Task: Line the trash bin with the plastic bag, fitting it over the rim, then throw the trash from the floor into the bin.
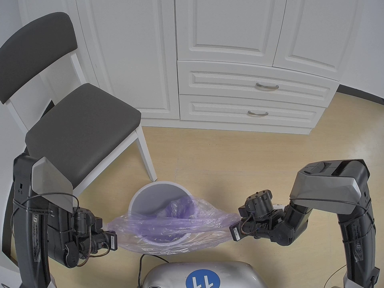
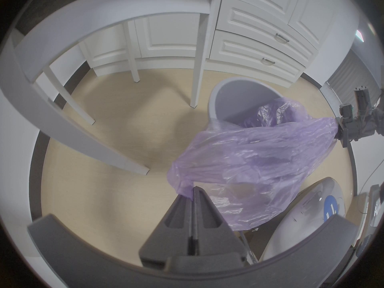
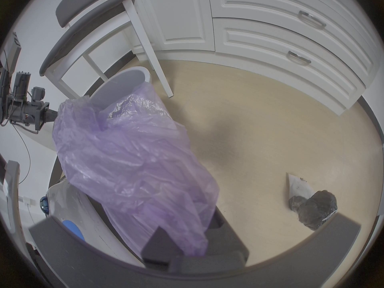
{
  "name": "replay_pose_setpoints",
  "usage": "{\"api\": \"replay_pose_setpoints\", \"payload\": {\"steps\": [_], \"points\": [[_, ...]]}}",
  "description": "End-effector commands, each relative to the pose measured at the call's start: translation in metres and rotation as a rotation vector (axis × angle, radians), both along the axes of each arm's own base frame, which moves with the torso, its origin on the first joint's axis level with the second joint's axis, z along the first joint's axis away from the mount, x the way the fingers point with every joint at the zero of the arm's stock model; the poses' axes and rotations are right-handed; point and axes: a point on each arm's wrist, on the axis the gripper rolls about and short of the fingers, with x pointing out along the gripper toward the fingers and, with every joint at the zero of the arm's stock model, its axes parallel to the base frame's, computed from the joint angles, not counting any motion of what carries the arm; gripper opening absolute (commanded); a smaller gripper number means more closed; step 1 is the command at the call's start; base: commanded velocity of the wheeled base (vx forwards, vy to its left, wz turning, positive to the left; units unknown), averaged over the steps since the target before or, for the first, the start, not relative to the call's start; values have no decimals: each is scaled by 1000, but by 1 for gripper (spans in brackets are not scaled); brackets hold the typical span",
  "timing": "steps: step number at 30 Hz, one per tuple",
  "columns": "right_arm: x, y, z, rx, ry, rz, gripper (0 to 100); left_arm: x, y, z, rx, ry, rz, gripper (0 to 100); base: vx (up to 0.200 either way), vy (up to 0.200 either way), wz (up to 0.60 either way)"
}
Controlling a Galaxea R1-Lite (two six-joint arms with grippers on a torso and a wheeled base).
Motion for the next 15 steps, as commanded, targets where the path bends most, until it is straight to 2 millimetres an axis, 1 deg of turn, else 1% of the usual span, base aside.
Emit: {"api": "replay_pose_setpoints", "payload": {"steps": [1, 4, 8, 13, 14, 15], "points": [[0, 1, -8, 3, 15, -7, 0, -1, 7, -3, -7, 16, 18, 0, 0, 0, 0], [1, 2, -8, 20, -9, -3, 0, 1, 15, 3, -47, -3, 16, 0, 0, 0, 0], [1, 3, -10, 65, -65, -7, 0, 0, 23, 6, -98, 1, 3, 0, 0, 0, 0], [0, 4, -11, 93, -98, -3, 0, -1, 23, 4, -111, 11, -8, 0, 0, 0, 0], [-1, 4, -11, 94, -96, -1, 100, -1, 23, 4, -111, 11, -8, 0, 0, 0, 0], [-1, 4, -12, 94, -97, -1, 100, -1, 23, 4, -111, 11, -8, 0, 0, 0, 0]]}}
